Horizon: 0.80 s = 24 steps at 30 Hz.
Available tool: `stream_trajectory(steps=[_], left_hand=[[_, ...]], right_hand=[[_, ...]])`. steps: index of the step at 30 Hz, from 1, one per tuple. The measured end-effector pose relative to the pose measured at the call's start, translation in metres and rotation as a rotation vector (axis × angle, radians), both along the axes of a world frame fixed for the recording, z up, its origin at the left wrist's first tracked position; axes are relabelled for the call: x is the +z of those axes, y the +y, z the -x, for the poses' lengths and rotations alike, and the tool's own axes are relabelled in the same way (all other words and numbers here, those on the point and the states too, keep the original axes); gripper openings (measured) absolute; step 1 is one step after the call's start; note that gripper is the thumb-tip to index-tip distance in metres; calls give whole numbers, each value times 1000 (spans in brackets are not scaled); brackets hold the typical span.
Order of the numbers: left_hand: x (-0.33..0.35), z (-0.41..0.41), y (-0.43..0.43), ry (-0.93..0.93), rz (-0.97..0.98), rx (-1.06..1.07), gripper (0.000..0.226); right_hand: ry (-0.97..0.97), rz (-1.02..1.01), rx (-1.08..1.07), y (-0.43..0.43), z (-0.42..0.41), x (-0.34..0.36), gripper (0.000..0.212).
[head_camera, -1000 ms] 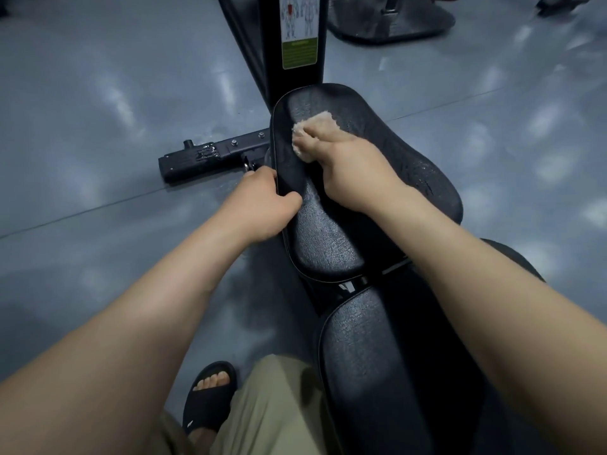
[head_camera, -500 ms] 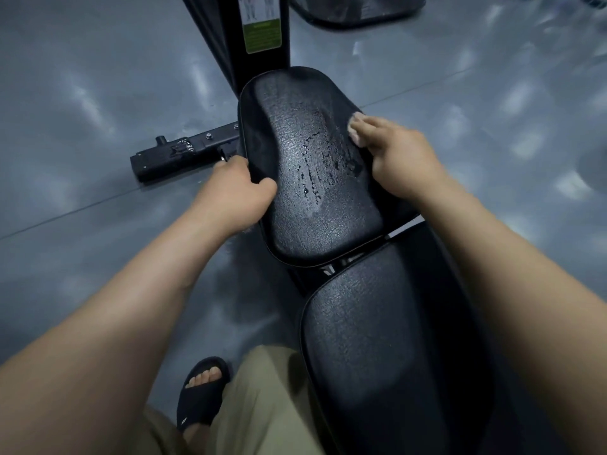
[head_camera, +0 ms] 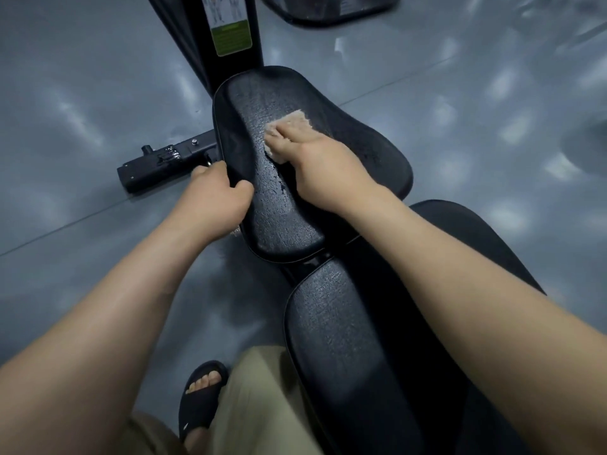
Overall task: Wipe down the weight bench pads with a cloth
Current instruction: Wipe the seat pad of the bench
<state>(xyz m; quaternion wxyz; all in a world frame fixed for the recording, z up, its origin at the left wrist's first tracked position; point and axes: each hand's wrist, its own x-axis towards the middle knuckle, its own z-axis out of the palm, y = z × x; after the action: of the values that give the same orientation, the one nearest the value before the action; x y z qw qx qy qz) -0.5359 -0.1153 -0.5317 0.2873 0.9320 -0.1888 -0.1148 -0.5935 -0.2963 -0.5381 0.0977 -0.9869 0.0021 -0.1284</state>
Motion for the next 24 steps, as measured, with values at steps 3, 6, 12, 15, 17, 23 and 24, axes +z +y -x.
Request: stream_trajectory(steps=[3, 6, 12, 15, 17, 23, 24], left_hand=[[0, 0, -2, -2, -5, 9, 33], [-1, 2, -4, 6, -14, 22, 32], [0, 5, -5, 2, -10, 31, 29], [2, 7, -6, 1, -19, 38, 30], [2, 8, -7, -10, -29, 41, 30], [4, 13, -10, -22, -50, 68, 31], [3, 14, -11, -24, -52, 74, 32]], right_hand=[[7, -34, -19, -32, 9, -2, 56], [-12, -95, -157, -72, 22, -4, 39], [35, -70, -384, -69, 30, -5, 42], [1, -75, -294, -31, 24, -4, 41], [3, -40, -174, -7, 23, -9, 50], [11, -11, -61, -27, 32, -13, 59], [14, -17, -79, -40, 35, -15, 54]])
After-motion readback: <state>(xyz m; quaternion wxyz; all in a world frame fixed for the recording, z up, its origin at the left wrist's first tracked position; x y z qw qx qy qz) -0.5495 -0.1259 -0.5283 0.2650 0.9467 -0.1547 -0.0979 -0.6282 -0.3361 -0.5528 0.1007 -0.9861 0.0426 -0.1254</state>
